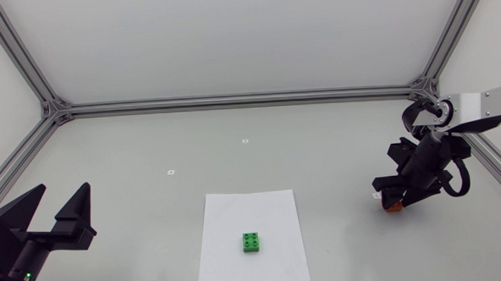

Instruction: Pick up the orange 2x2 brick with the right arm and stack it on top of the green 2x2 brick in the center

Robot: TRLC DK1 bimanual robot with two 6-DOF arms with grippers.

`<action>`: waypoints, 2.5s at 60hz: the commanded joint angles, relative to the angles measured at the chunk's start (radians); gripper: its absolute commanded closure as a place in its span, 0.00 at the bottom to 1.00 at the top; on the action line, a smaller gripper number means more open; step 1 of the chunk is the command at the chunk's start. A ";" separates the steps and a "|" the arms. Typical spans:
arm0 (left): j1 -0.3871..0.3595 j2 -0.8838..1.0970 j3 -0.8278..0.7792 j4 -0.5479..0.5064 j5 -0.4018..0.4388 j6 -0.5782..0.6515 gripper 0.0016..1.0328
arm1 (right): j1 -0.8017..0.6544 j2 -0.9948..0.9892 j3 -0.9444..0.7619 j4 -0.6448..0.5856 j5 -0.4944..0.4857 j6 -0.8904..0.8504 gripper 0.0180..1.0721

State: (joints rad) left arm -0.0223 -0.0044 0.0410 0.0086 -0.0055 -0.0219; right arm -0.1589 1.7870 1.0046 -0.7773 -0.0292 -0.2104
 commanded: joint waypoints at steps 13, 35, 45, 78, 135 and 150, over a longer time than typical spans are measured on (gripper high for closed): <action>0.005 -0.008 -0.041 -0.013 0.004 0.013 0.04 | -0.001 -0.014 -0.014 0.006 -0.005 -0.020 0.40; 0.005 -0.008 -0.041 -0.015 0.004 0.013 0.04 | 0.016 -0.012 -0.009 0.021 -0.014 -0.020 0.40; 0.005 -0.008 -0.041 -0.015 0.004 0.013 0.04 | 0.018 -0.001 -0.006 0.029 -0.012 -0.020 0.40; 0.005 -0.008 -0.041 -0.013 0.004 0.013 0.04 | 0.010 0.002 -0.017 0.038 -0.006 -0.023 0.53; 0.005 -0.008 -0.041 -0.015 0.004 0.013 0.04 | 0.177 -0.239 -0.127 0.015 -0.043 -0.144 0.87; 0.005 -0.008 -0.041 -0.015 0.004 0.013 0.04 | 0.269 -0.282 -0.116 -0.046 -0.118 -0.225 0.84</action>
State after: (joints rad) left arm -0.0223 -0.0044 0.0410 0.0090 -0.0055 -0.0223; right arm 0.0917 1.5108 0.8963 -0.7868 -0.1200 -0.3824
